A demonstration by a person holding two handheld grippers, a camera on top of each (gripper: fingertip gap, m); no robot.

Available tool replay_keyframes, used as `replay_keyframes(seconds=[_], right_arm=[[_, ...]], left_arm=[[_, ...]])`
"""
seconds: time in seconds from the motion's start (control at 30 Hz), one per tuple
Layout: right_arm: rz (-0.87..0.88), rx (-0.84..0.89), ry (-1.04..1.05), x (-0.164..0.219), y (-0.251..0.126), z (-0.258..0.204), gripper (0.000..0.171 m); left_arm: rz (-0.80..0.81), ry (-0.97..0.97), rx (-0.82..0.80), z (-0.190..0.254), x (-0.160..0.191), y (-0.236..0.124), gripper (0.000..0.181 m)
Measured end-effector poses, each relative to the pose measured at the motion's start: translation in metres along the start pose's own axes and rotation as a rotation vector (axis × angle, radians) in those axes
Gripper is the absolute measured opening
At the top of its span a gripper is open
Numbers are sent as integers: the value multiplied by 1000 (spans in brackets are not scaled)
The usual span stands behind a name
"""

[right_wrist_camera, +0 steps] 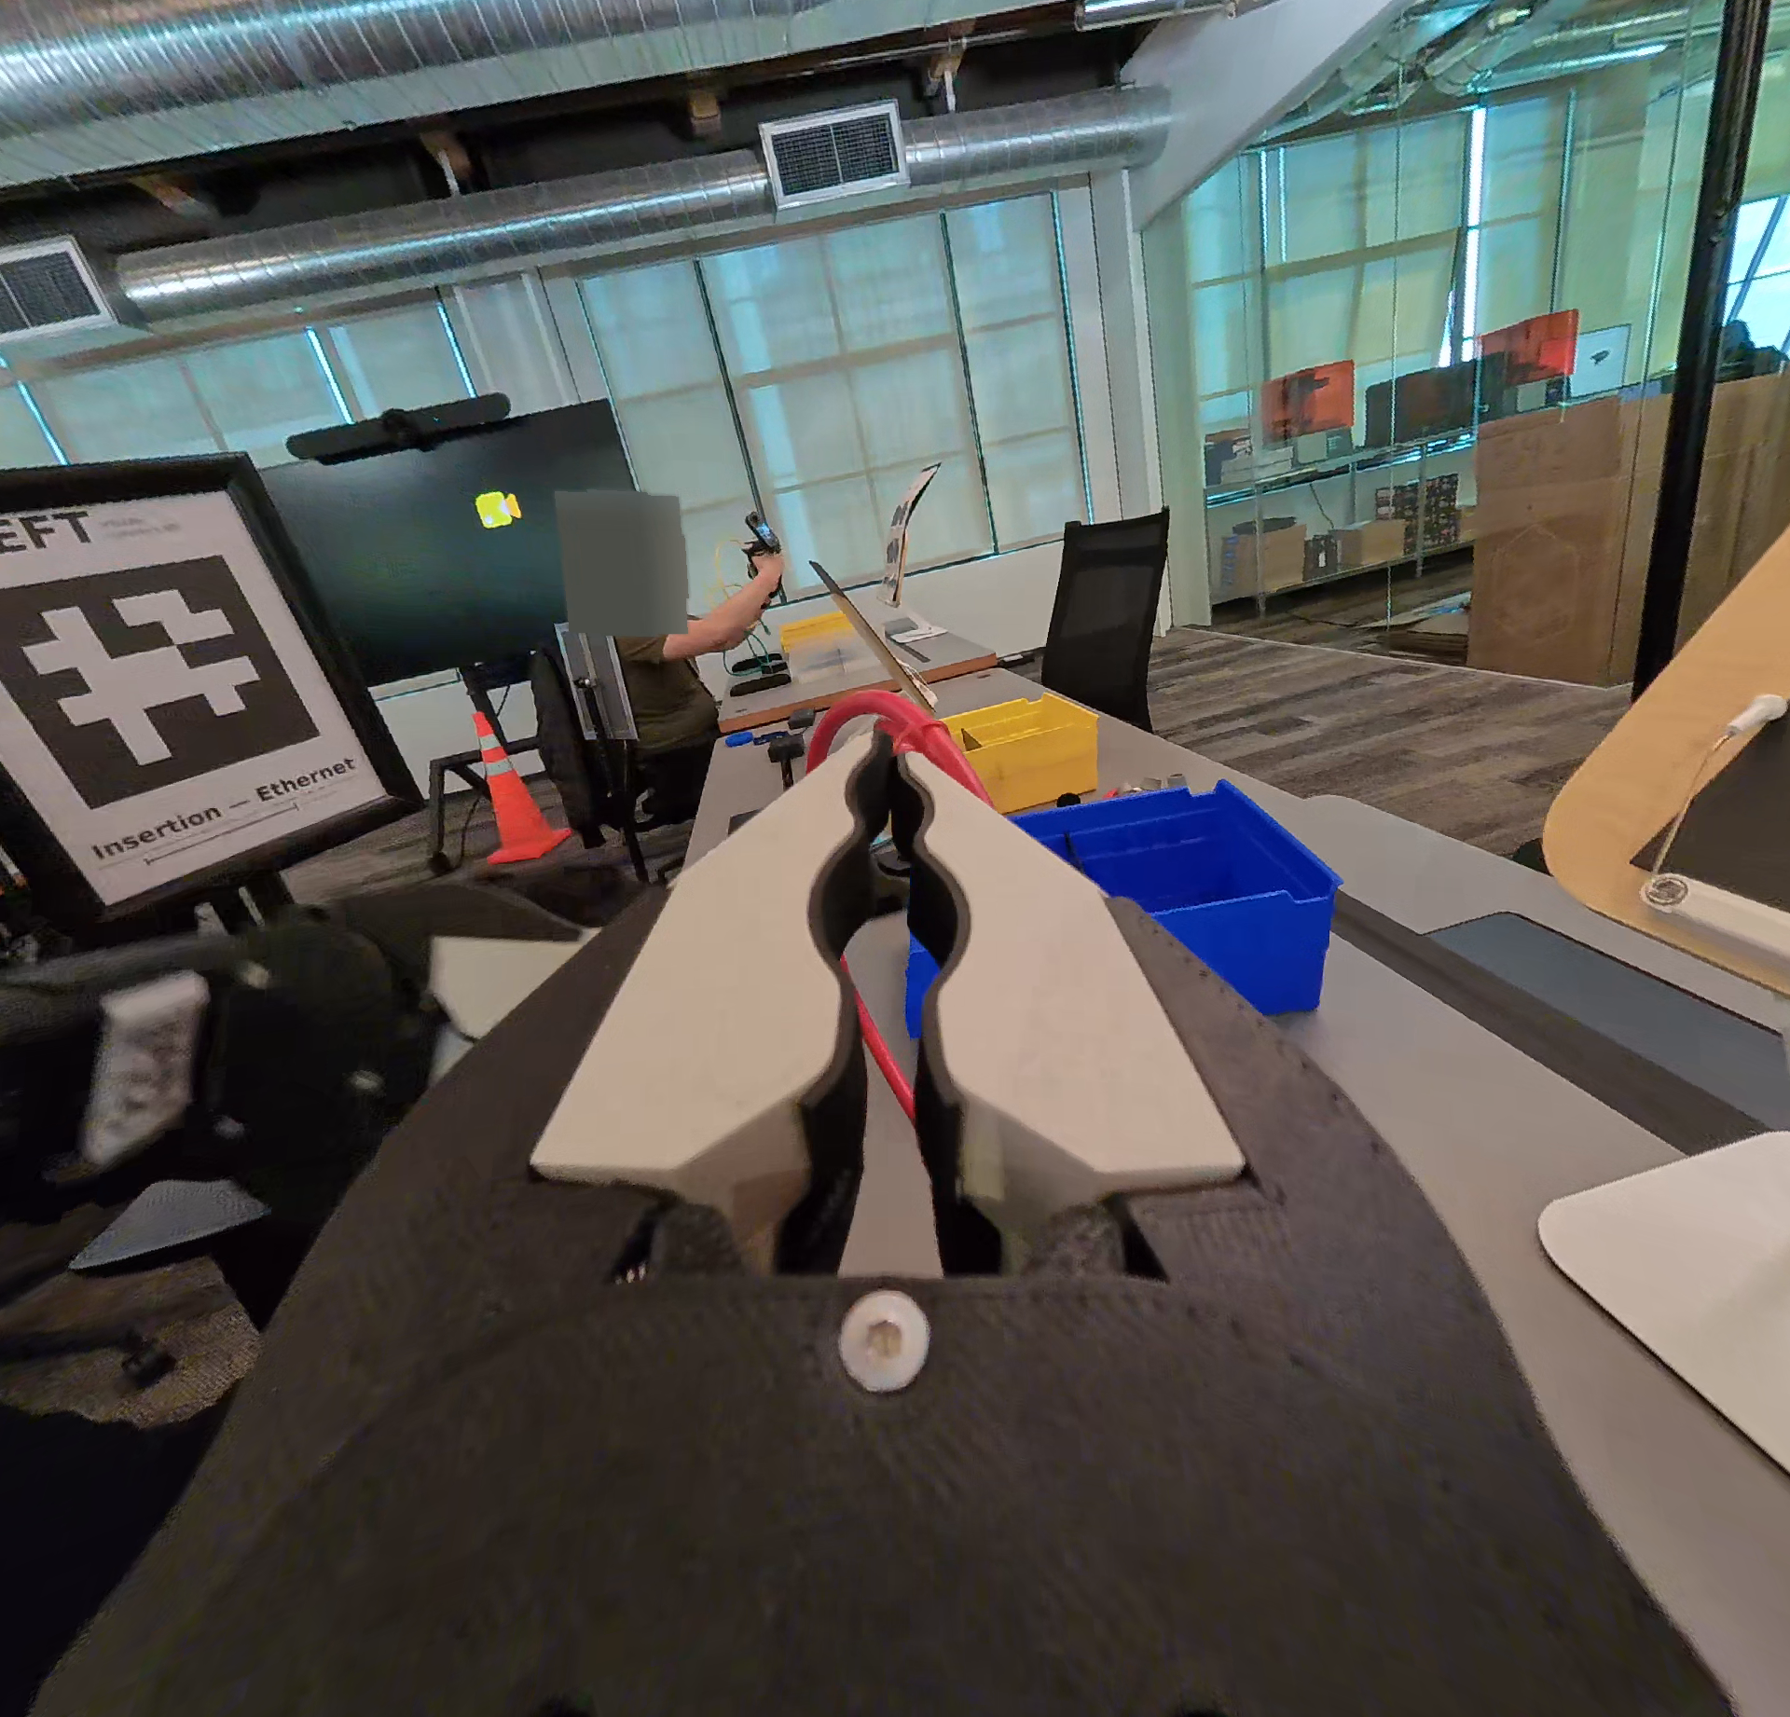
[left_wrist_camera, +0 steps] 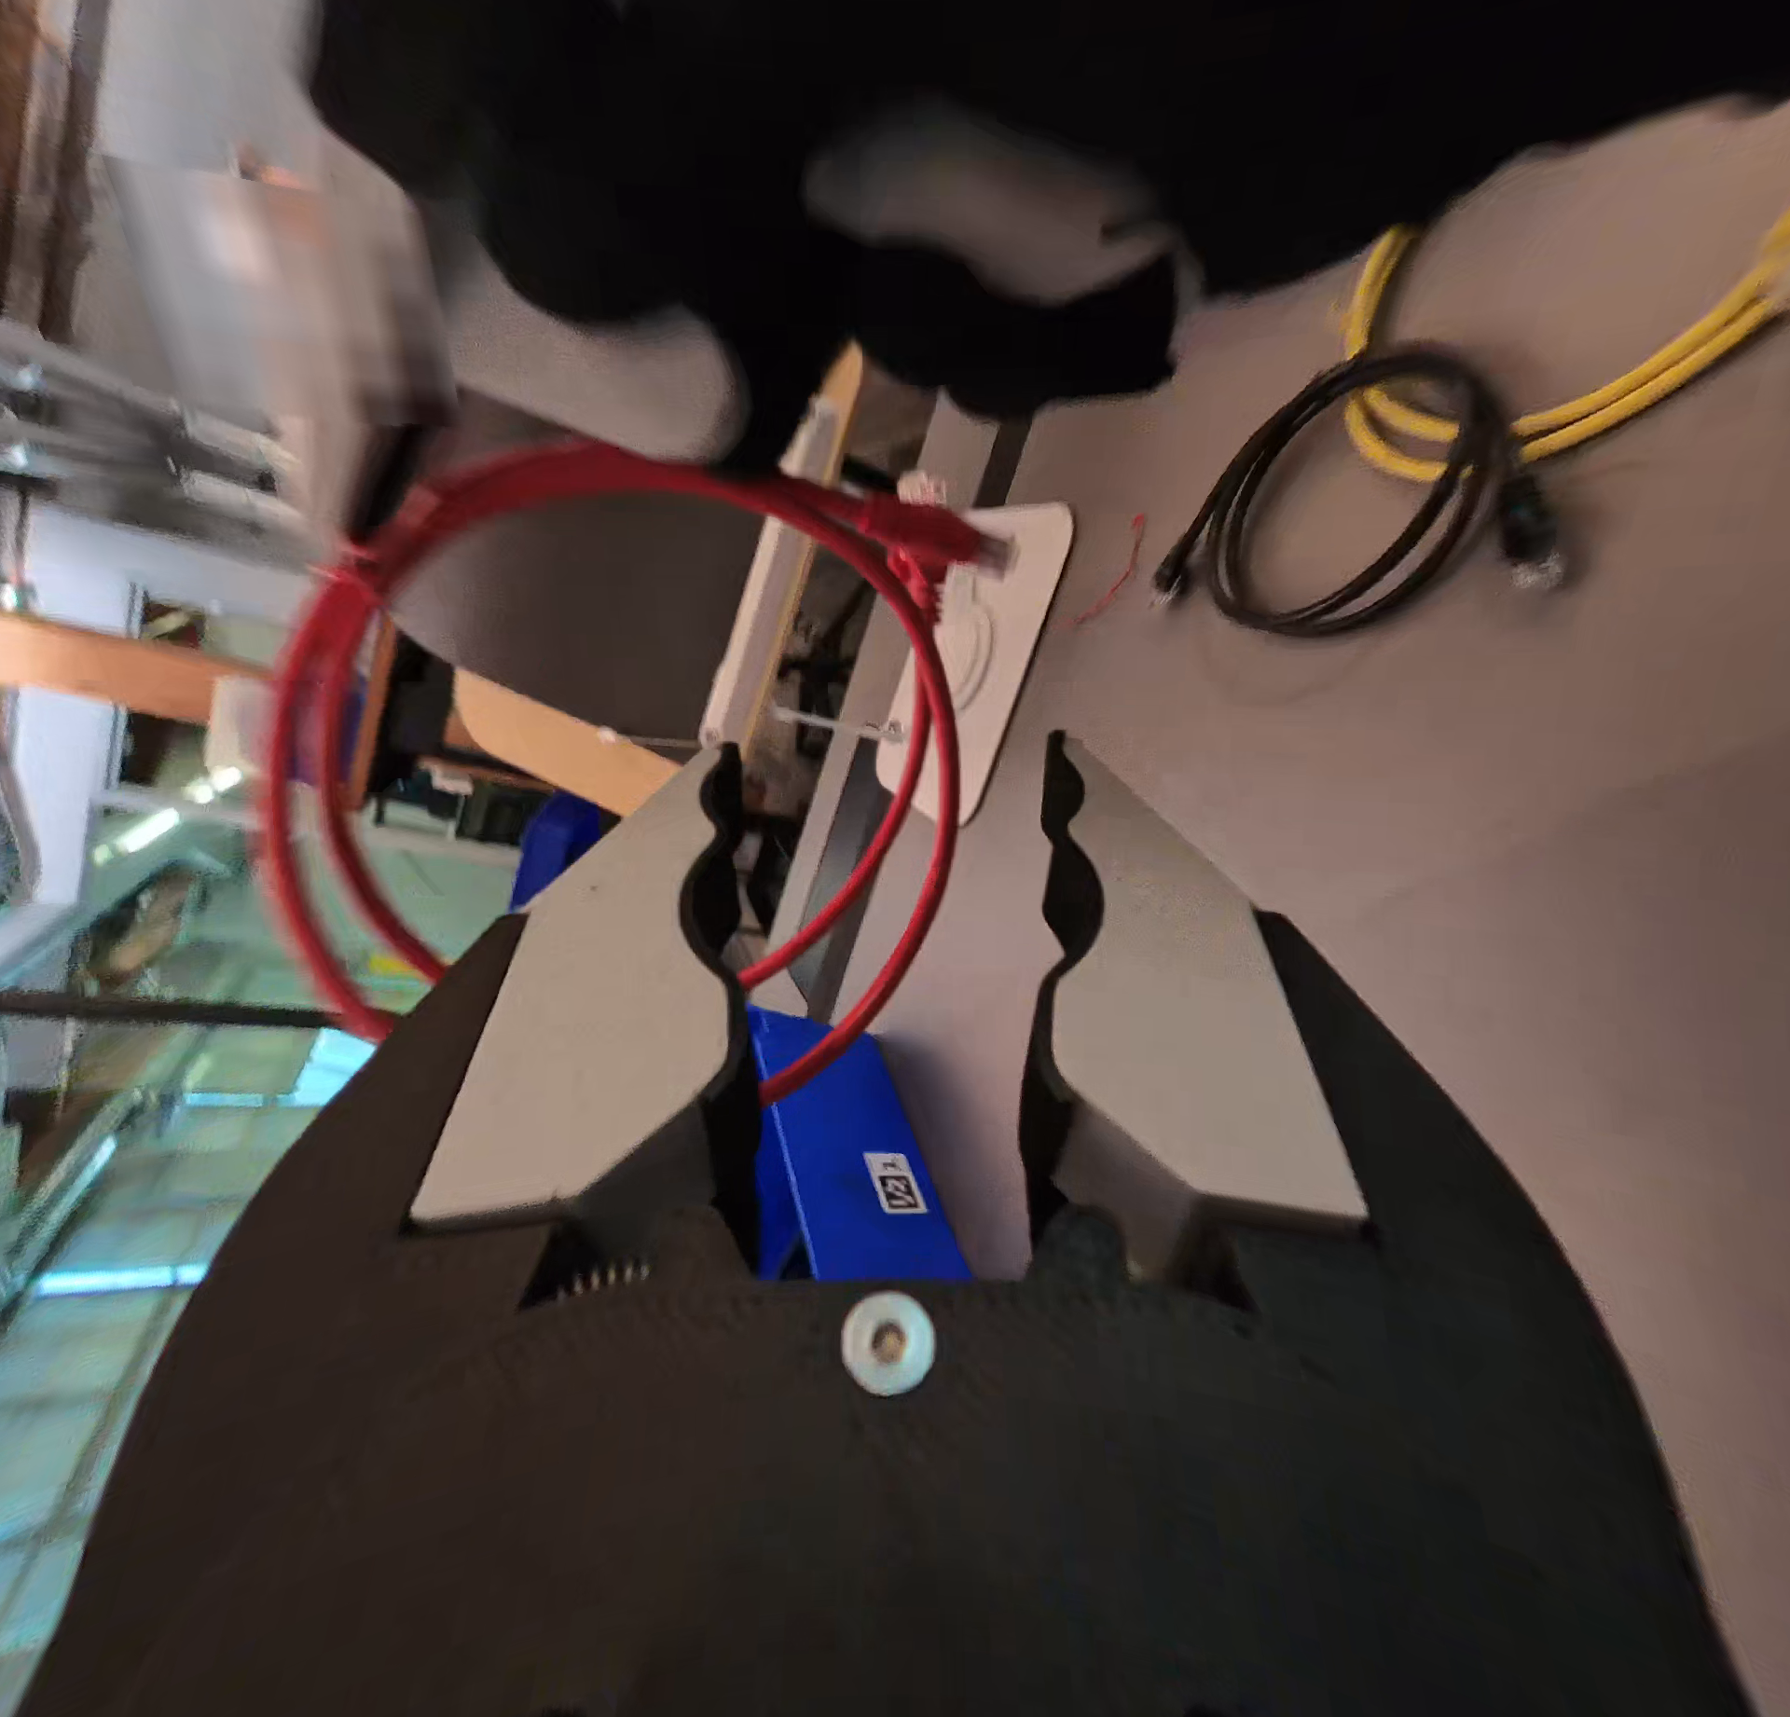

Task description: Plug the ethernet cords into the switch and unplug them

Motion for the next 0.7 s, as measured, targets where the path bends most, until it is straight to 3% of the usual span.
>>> replay_keyframes(seconds=[0.13,0.4,0.53,0.7], right_arm=[[-13,-4,8,-1,4,-6,0],[-26,-51,97,6,11,-8,0],[-29,-23,112,5,-1,6,0],[-52,-34,120,7,-17,21,0]], left_arm=[[-122,-38,7,6,13,48,69],[-248,-74,71,20,19,89,1],[-186,6,197,34,9,65,0],[-13,2,237,6,-9,0,0]])
Point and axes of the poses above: each gripper's, where its closed fingertips meet, y out along the fingers, x out of its underside, z = x × y across the jaws, the point moved 4 cm from there along -y, back along the fingers, and after that the axes turned 2 degrees about -z, right-handed, at the moved point
